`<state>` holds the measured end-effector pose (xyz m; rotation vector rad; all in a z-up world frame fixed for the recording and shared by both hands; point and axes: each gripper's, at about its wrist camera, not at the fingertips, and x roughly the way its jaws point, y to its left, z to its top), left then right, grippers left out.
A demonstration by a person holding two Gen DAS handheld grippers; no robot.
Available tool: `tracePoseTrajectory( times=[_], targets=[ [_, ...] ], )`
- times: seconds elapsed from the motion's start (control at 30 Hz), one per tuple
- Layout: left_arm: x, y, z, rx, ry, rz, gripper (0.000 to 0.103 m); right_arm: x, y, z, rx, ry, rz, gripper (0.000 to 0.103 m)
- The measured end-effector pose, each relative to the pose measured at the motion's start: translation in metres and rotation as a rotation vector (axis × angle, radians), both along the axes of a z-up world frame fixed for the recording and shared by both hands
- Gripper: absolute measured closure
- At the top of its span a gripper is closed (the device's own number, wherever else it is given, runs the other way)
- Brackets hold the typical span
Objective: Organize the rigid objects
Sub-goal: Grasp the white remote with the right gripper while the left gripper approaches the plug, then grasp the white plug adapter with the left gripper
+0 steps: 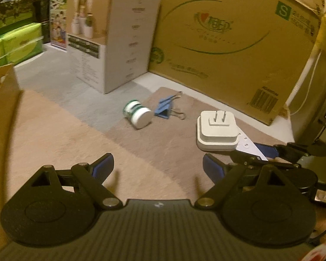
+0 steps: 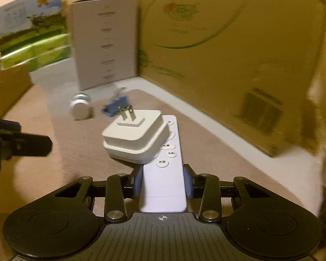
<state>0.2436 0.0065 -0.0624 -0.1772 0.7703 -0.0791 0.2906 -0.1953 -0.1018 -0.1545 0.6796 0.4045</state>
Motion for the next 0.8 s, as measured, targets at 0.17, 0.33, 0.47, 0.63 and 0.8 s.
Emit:
tracePoseTrajectory(
  times=[0.17,0.33,0.47,0.63,0.8],
  targets=[
    [0.012,-0.021,-0.003,0.003,-0.010,-0.056,0.016,-0.007,-0.015,0.000,-0.016,-0.003,-0.035,0.064],
    [0.028,-0.045,-0.007,0.005,-0.027,-0.158,0.016,-0.013,-0.027,0.001,0.063,0.039,0.028,0.064],
    [0.042,-0.059,-0.016,0.004,-0.031,-0.247,0.019,-0.021,-0.036,0.000,0.067,0.032,0.025,0.064],
    [0.059,-0.070,-0.025,0.015,-0.044,-0.373,0.031,-0.026,-0.040,-0.002,0.059,0.015,0.019,0.064],
    [0.070,-0.078,-0.028,0.025,-0.038,-0.452,0.039,-0.030,-0.043,-0.003,0.070,0.011,0.003,0.064]
  ],
)
